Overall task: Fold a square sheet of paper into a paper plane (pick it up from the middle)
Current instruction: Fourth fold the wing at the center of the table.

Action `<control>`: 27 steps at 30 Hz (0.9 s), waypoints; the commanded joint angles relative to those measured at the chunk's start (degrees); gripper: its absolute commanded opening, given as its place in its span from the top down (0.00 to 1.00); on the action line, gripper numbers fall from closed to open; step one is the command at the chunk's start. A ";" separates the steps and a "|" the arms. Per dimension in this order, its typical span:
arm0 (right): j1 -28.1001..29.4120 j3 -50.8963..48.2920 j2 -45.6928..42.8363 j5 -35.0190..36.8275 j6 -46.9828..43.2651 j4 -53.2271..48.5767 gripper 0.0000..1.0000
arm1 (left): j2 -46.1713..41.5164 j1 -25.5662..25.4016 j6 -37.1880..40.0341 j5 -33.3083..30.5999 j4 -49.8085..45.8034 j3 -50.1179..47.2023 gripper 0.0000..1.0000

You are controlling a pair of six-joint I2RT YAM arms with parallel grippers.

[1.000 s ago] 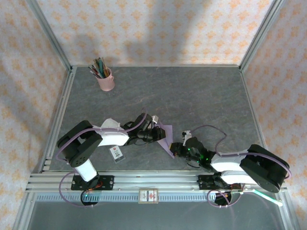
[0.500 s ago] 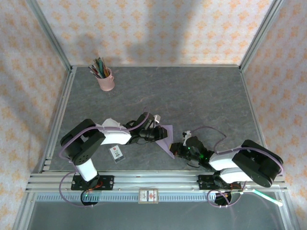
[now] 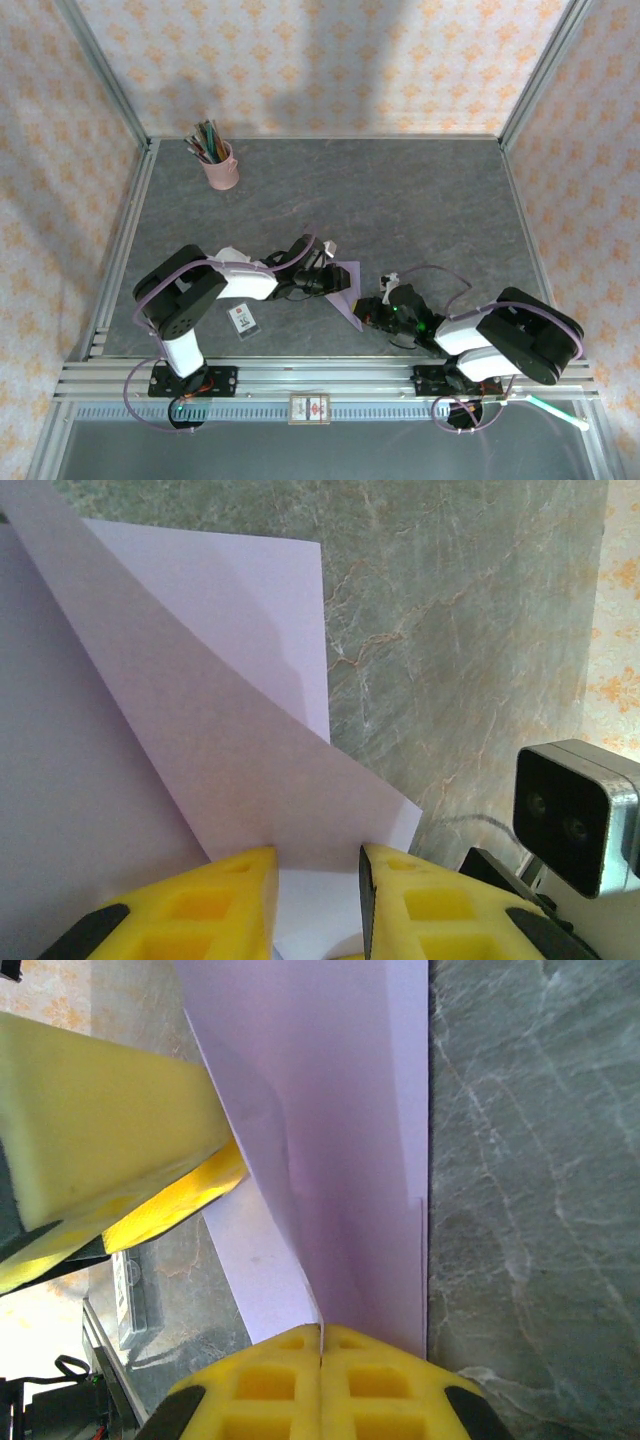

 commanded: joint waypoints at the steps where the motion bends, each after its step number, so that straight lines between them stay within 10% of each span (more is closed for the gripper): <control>1: -0.34 -0.84 0.41 0.71 0.31 -0.27 1.00 | 1.42 -0.34 1.05 -0.43 -0.86 1.88 0.71; 27: -0.31 0.82 0.67 3.28 -1.84 -6.15 0.93 | 4.99 -0.33 1.62 1.06 0.20 3.14 0.71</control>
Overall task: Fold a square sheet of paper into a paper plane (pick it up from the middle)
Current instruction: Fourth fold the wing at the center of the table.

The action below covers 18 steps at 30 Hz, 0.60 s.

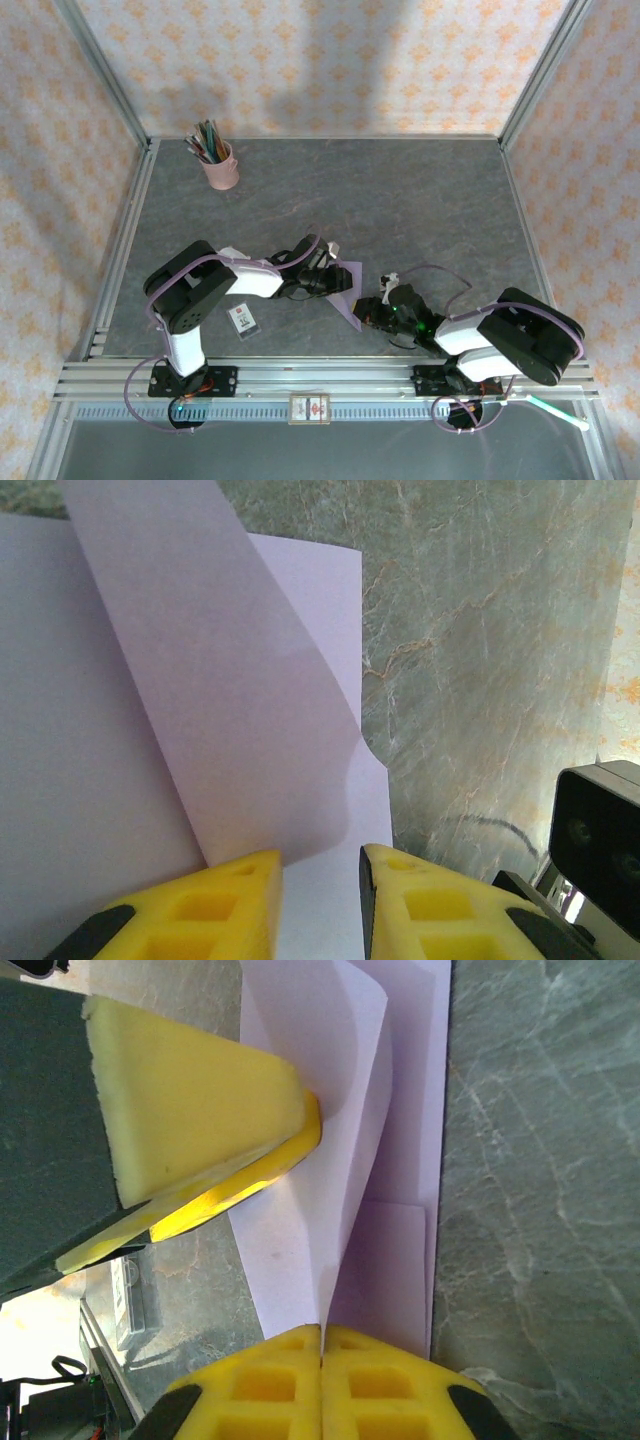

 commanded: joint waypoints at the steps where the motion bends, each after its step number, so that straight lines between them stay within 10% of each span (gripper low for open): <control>1: -0.32 0.87 0.74 3.08 -1.68 -5.92 0.92 | 1.57 -0.32 1.40 0.60 0.21 1.07 0.71; 18: -0.33 1.73 -6.39 4.31 -2.84 -12.41 0.87 | 1.93 -0.33 2.26 -2.56 -2.68 0.78 0.71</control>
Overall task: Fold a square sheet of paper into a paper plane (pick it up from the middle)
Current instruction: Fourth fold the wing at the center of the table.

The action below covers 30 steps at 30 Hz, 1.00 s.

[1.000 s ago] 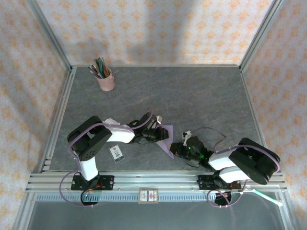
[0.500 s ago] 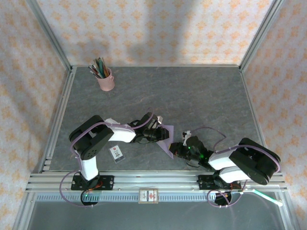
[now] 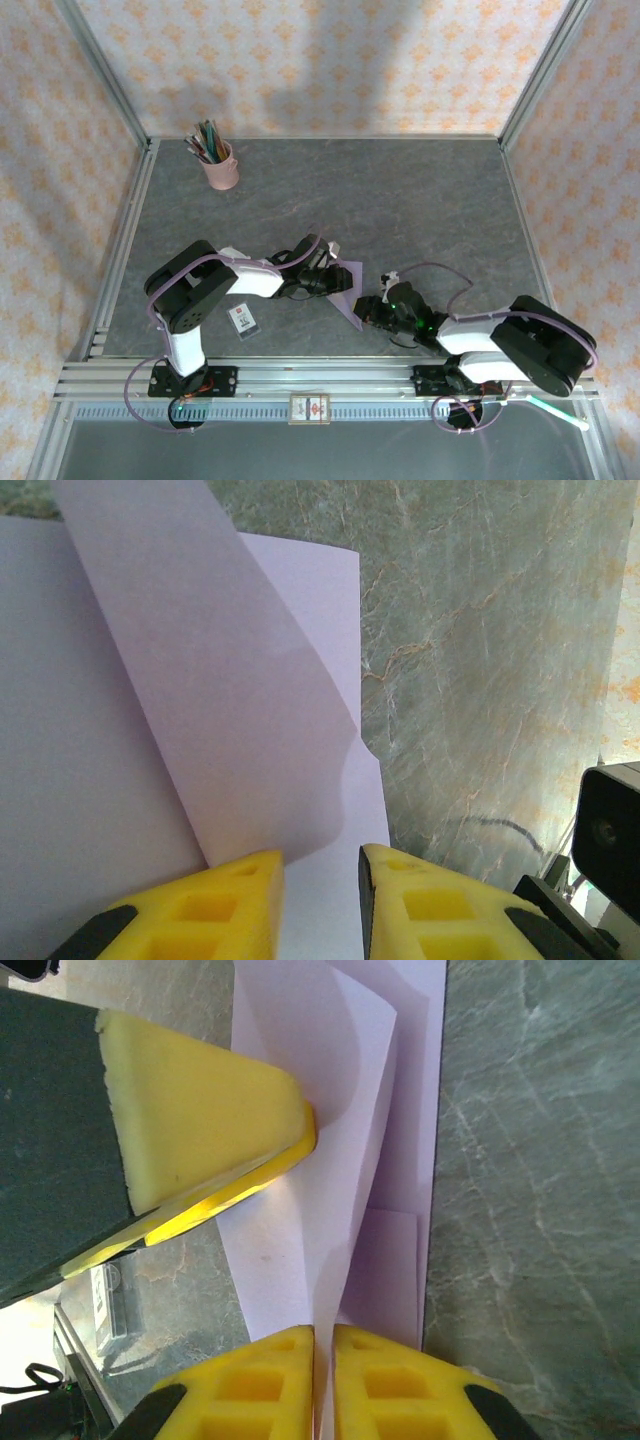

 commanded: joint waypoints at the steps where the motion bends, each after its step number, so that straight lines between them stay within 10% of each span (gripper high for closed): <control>1: -0.36 -0.08 -1.93 2.76 -1.18 -3.54 0.87 | 1.62 -0.32 1.89 -2.46 -2.90 0.62 0.71; 20: -0.25 2.99 -20.43 6.01 -8.05 -21.03 0.83 | 1.97 -0.32 1.76 -3.02 -3.13 0.77 0.71; 30: 2.20 6.19 -14.83 -0.29 -11.33 -17.88 0.87 | 1.97 -0.35 1.56 -3.37 -3.15 0.30 0.71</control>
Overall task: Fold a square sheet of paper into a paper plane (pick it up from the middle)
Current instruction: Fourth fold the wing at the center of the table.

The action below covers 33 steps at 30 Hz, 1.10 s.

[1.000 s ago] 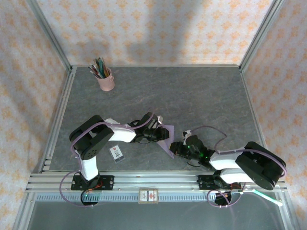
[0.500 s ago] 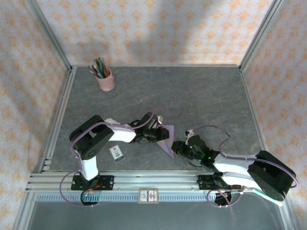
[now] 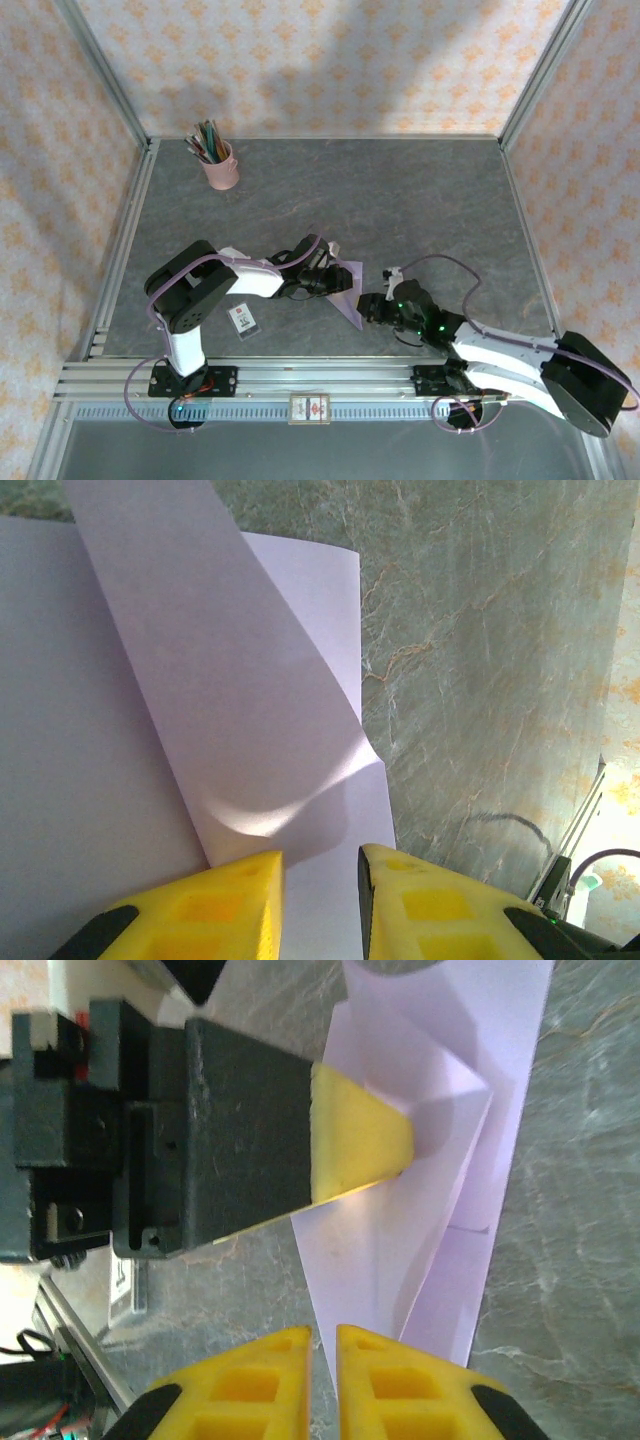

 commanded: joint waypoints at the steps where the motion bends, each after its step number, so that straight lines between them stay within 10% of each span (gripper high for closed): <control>1: 1.35 3.38 2.96 -1.86 -2.60 0.51 0.87 | 1.93 -0.34 1.58 -2.94 -3.01 0.24 0.71; 33: 1.93 3.10 12.96 3.70 -2.19 -2.39 0.95 | 2.19 -0.31 1.89 -2.50 -3.09 0.60 0.71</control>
